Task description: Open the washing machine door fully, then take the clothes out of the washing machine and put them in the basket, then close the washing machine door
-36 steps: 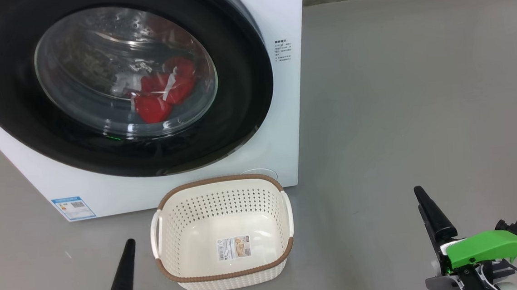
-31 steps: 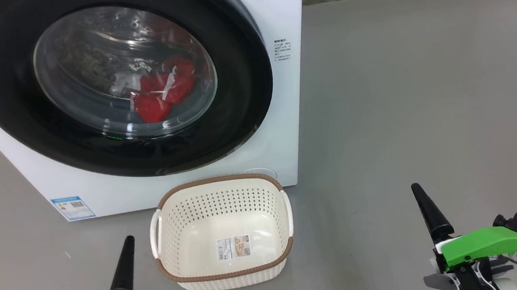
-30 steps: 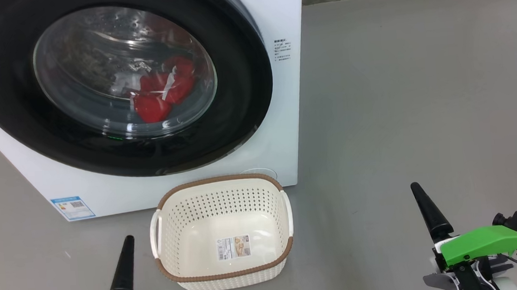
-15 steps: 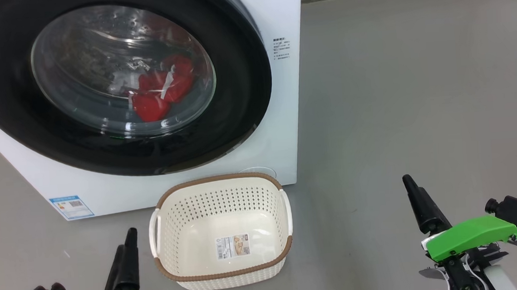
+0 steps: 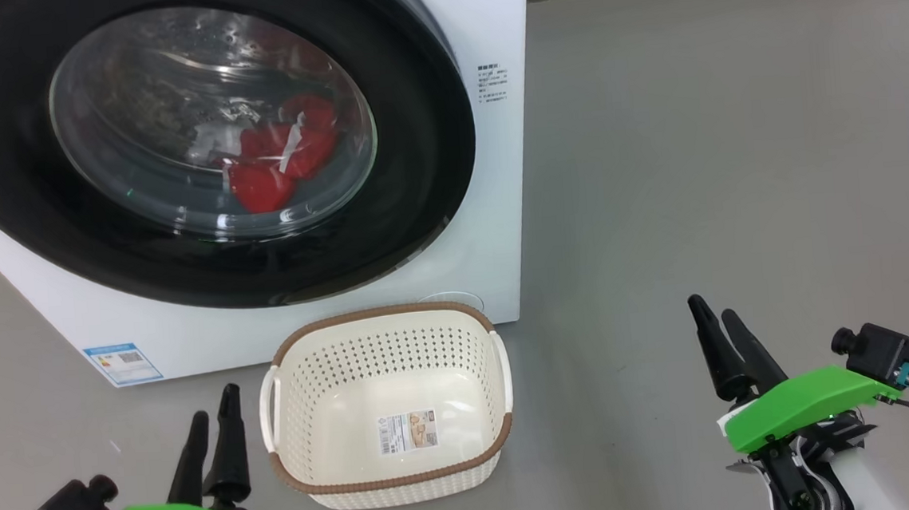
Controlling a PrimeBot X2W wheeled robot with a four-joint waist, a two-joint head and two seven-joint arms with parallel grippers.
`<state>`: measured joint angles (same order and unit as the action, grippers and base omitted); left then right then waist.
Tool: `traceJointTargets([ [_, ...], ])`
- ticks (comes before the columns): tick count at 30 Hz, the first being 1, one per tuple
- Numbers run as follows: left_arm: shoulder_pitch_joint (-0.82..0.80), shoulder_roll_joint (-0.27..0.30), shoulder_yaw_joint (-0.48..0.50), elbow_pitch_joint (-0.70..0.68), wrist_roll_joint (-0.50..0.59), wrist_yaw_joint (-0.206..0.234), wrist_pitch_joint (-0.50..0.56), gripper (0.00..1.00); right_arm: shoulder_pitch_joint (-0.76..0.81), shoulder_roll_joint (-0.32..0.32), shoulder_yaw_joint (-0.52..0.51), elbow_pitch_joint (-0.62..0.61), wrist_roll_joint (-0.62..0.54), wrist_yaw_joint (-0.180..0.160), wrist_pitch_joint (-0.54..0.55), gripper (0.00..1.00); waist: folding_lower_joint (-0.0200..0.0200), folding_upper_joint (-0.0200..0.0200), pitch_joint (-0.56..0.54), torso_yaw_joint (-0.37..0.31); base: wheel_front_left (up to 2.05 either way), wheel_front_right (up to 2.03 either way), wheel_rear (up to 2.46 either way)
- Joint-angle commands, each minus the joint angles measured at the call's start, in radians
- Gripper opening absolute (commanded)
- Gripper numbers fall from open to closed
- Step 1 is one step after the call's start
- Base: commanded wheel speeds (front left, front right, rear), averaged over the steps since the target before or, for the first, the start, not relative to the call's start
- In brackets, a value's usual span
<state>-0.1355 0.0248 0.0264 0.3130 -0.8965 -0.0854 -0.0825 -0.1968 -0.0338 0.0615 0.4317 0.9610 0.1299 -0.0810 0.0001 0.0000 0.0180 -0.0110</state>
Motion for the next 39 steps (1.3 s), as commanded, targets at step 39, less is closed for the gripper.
traceJointTargets([
  [39,-0.111,0.022,-0.006,-0.015,0.475,0.023,-0.125,1.00,-0.153,-0.014,0.111,0.042,-0.471,0.001,-0.127,1.00,-0.0001,0.0000,-0.008,-0.005,0.00,0.00,0.00],
])
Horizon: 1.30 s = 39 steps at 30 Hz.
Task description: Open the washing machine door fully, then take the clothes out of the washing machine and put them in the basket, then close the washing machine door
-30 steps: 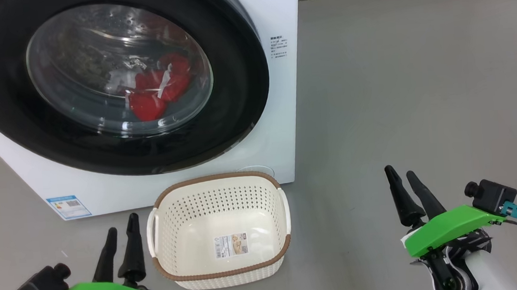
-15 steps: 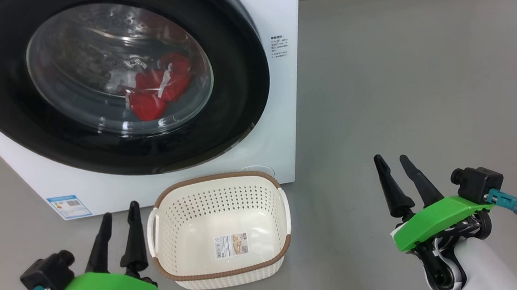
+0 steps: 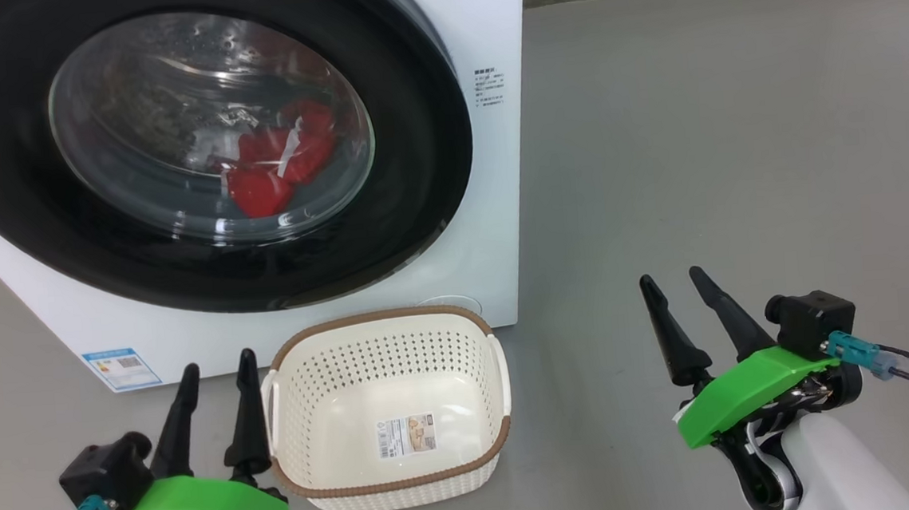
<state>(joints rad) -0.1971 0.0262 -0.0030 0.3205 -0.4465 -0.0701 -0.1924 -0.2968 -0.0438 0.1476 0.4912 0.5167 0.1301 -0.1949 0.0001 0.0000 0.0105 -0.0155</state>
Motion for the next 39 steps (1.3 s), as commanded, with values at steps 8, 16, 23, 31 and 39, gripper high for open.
traceJointTargets([
  [8,-0.057,0.022,0.023,-0.023,0.102,0.013,-0.035,1.00,-0.071,-0.005,0.044,-0.007,-0.104,0.001,-0.033,1.00,0.0000,0.0000,0.001,-0.007,0.00,0.00,0.00],
  [16,-0.070,0.023,0.019,-0.021,0.195,0.019,-0.059,1.00,-0.093,-0.006,0.058,0.003,-0.194,0.001,-0.057,1.00,0.0000,0.0000,0.004,-0.011,0.00,0.00,0.00],
  [23,-0.078,0.024,0.019,-0.017,0.236,0.023,-0.069,1.00,-0.107,-0.006,0.063,0.012,-0.238,0.001,-0.067,1.00,-0.0001,0.0000,0.010,-0.013,0.00,0.00,0.00],
  [31,-0.075,0.024,0.024,-0.012,0.235,0.022,-0.069,1.00,-0.108,-0.006,0.061,0.018,-0.229,0.001,-0.067,1.00,-0.0001,0.0000,0.010,-0.013,0.00,0.00,0.00],
  [39,-0.078,0.024,0.019,-0.017,0.226,0.024,-0.069,1.00,-0.126,-0.006,0.059,0.025,-0.221,0.001,-0.067,0.49,-0.0001,0.0000,0.019,-0.006,0.00,0.00,0.00],
])
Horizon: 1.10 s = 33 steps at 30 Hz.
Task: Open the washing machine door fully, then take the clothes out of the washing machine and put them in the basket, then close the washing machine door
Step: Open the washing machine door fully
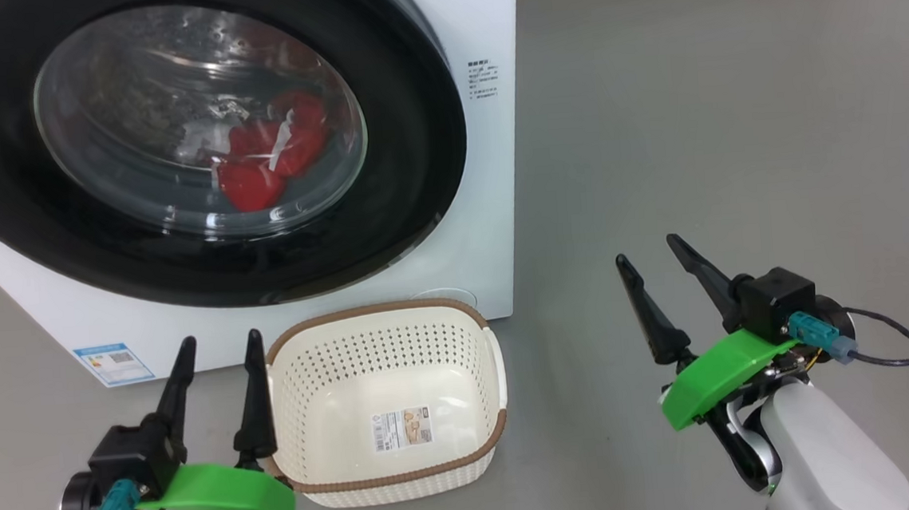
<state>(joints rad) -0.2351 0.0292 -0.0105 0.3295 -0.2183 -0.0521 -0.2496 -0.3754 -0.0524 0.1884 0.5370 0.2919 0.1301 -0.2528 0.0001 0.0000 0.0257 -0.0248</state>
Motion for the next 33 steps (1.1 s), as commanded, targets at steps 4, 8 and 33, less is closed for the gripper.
traceJointTargets([
  [4,-0.050,0.021,0.014,-0.037,-0.005,0.006,-0.012,1.00,-0.059,0.002,0.009,-0.042,0.016,0.001,-0.009,0.00,-0.0001,0.0000,0.024,0.014,0.00,0.00,0.00],
  [8,-0.059,0.021,0.002,-0.054,-0.008,0.008,-0.012,1.00,-0.066,0.002,-0.001,-0.054,0.078,0.001,-0.009,0.00,-0.0001,0.0000,0.045,0.024,0.00,0.00,0.00],
  [33,-0.166,0.021,-0.052,-0.188,-0.030,0.019,-0.012,1.00,-0.424,0.002,0.094,0.032,0.935,0.001,0.016,0.00,-0.0001,0.0000,0.312,0.108,0.00,0.00,0.00],
])
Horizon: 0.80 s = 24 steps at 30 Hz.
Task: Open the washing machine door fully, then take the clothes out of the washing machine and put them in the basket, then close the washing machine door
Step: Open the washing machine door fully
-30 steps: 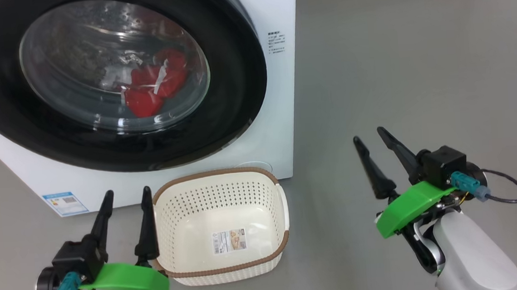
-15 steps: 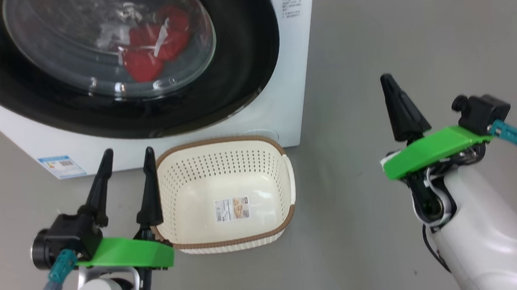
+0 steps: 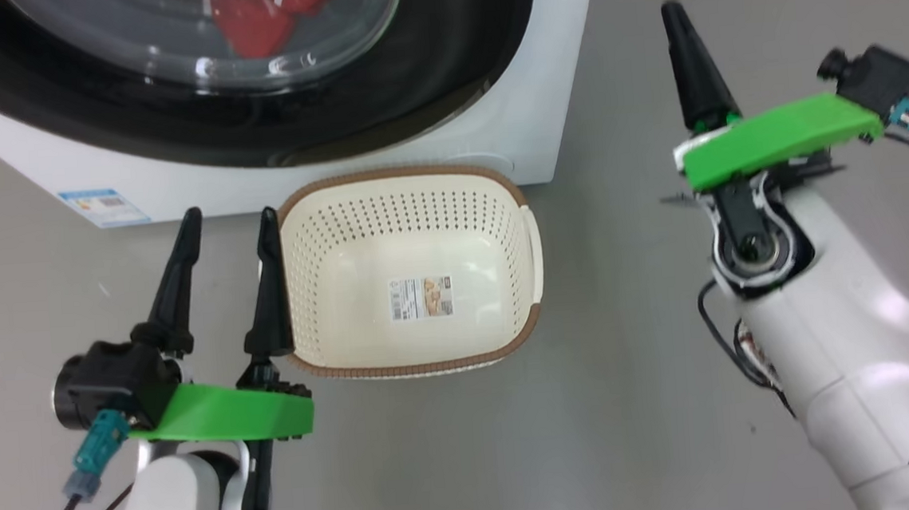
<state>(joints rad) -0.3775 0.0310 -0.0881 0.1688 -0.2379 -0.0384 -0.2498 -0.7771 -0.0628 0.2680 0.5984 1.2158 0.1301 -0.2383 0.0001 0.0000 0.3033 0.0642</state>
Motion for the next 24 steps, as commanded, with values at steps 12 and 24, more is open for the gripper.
traceJointTargets([
  [12,-0.063,0.019,0.008,-0.054,-0.016,-0.002,-0.012,1.00,-0.170,-0.015,-0.008,-0.041,0.248,0.001,0.216,0.00,0.0000,0.0000,0.135,0.068,0.00,0.00,0.00],
  [24,-0.094,0.019,-0.007,-0.064,-0.026,-0.024,-0.012,1.00,-0.324,-0.066,-0.043,-0.053,0.363,0.001,0.403,0.00,0.0000,0.0000,0.229,0.106,0.00,0.00,0.00],
])
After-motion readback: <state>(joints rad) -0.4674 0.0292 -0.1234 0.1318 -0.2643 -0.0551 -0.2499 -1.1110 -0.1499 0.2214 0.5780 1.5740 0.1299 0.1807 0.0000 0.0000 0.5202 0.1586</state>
